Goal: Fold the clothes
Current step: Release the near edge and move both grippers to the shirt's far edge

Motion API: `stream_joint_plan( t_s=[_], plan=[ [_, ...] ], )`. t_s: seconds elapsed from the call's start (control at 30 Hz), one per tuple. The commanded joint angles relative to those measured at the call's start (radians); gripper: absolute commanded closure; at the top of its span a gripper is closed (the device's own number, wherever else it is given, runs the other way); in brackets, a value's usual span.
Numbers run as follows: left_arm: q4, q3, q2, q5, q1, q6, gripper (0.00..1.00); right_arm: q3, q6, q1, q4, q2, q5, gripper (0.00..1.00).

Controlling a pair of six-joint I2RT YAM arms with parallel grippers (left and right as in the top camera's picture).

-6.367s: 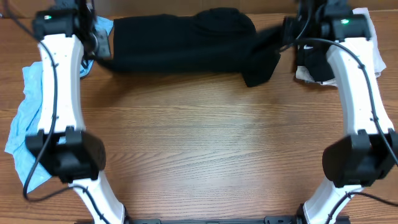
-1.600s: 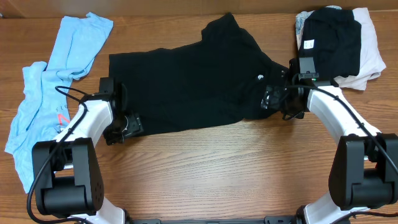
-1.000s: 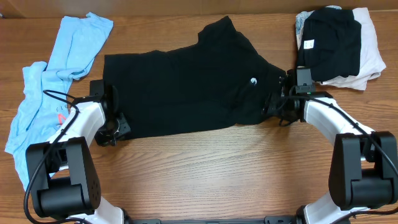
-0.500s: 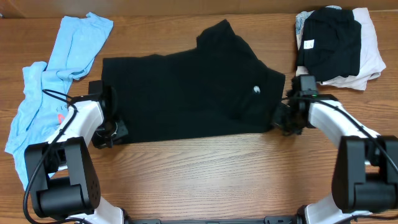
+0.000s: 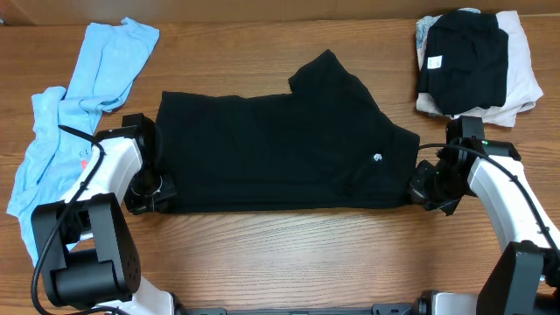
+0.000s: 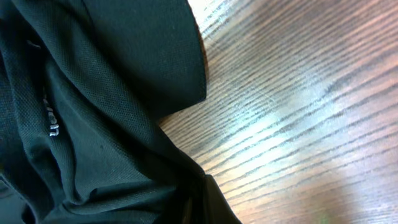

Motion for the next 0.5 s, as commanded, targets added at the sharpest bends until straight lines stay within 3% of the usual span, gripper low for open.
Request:
stream_joint_plan(
  t_s=[0.0,0.03,0.07,0.1,0.17,0.2,0.33,0.47],
  plan=[
    [-0.012,0.017,0.001,-0.045,0.012,0.042,0.96,-0.001,0.010,-0.014,-0.004,-0.017,0.037,0.94],
    [-0.013,0.017,0.001,-0.037,0.012,0.059,0.85,-0.001,0.010,-0.014,-0.008,-0.017,0.037,0.91],
    [-0.012,0.017,0.001,-0.022,0.012,0.072,0.62,-0.001,0.010,-0.014,-0.013,-0.017,0.037,0.86],
    [-0.011,0.017,0.001,-0.007,0.012,0.083,0.46,-0.001,0.009,-0.014,-0.021,-0.017,0.037,0.80],
    [-0.012,0.017,0.001,0.003,0.012,0.102,0.20,-0.001,0.004,-0.014,-0.035,-0.017,0.037,0.75],
    [-0.013,0.017,0.001,0.003,0.012,0.105,0.13,-0.001,0.002,-0.014,-0.040,-0.017,0.037,0.74],
    [-0.055,0.062,0.001,0.034,0.012,0.131,0.08,0.000,-0.024,-0.014,-0.034,-0.040,0.032,0.67],
    [-0.166,0.224,0.000,0.037,0.012,0.131,0.00,0.036,-0.109,-0.014,-0.039,-0.106,-0.027,0.46]
  ],
)
